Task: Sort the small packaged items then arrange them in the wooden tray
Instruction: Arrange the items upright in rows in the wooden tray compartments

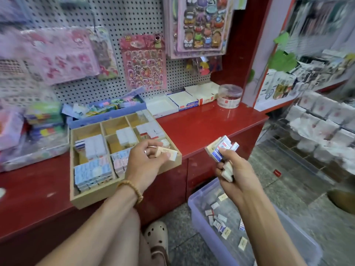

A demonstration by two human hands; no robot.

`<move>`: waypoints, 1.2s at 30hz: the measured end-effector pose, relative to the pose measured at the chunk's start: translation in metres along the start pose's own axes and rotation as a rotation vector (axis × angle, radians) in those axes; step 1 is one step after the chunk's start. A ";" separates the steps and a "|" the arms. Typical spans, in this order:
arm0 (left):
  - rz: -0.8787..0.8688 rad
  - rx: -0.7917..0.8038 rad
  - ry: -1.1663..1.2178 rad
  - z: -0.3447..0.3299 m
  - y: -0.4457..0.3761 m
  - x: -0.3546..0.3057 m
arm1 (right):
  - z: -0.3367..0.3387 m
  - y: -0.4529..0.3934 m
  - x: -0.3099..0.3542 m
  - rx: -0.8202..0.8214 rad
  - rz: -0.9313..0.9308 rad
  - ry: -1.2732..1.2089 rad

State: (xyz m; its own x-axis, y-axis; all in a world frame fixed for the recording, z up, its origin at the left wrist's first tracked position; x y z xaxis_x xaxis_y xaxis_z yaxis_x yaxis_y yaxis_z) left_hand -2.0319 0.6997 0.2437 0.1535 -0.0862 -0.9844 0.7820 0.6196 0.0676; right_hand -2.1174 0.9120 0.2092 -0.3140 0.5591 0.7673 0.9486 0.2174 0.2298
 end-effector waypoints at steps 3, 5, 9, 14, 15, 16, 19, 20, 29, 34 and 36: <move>-0.032 -0.027 -0.056 0.031 -0.015 -0.008 | -0.023 -0.003 -0.005 0.030 -0.003 0.037; -0.064 -0.055 -0.118 0.049 -0.027 -0.012 | -0.037 -0.006 -0.010 0.044 -0.012 0.049; -0.134 -0.142 -0.324 0.082 -0.054 -0.019 | -0.060 -0.019 -0.021 0.061 -0.036 0.068; -0.190 -0.149 -0.647 0.102 -0.085 -0.014 | -0.082 -0.036 -0.036 0.118 -0.036 0.121; -0.183 -0.136 -0.711 0.103 -0.092 -0.011 | -0.086 -0.038 -0.039 0.129 -0.036 0.130; -0.175 -0.121 -0.771 0.103 -0.098 -0.007 | -0.090 -0.040 -0.042 0.136 -0.039 0.141; -0.158 -0.039 -0.865 0.098 -0.112 0.004 | -0.097 -0.047 -0.050 0.143 -0.045 0.173; -0.156 -0.003 -0.895 0.094 -0.115 0.006 | -0.099 -0.049 -0.052 0.143 -0.047 0.178; -0.220 0.047 -0.931 0.088 -0.125 0.008 | -0.112 -0.051 -0.063 0.212 -0.057 0.217; -0.202 0.049 -0.886 0.090 -0.125 0.013 | -0.118 -0.044 -0.068 0.223 -0.077 0.227; -0.203 0.036 -0.912 0.089 -0.126 0.013 | -0.120 -0.041 -0.070 0.238 -0.085 0.221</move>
State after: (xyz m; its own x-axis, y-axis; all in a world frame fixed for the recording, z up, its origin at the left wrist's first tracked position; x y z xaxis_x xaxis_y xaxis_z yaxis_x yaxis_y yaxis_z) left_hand -2.0748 0.5515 0.2367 0.4145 -0.7785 -0.4714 0.8618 0.5021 -0.0714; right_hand -2.1293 0.7677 0.2182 -0.3513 0.3496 0.8685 0.8757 0.4510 0.1726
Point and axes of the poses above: each hand's wrist, its own y-axis away from the middle knuckle, its own z-axis out of the back of the hand, x = y × z, the point moved 7 cm from there along -y, towards the middle knuckle, and after that the axes turned 6 degrees about z, right-handed, at the moved point
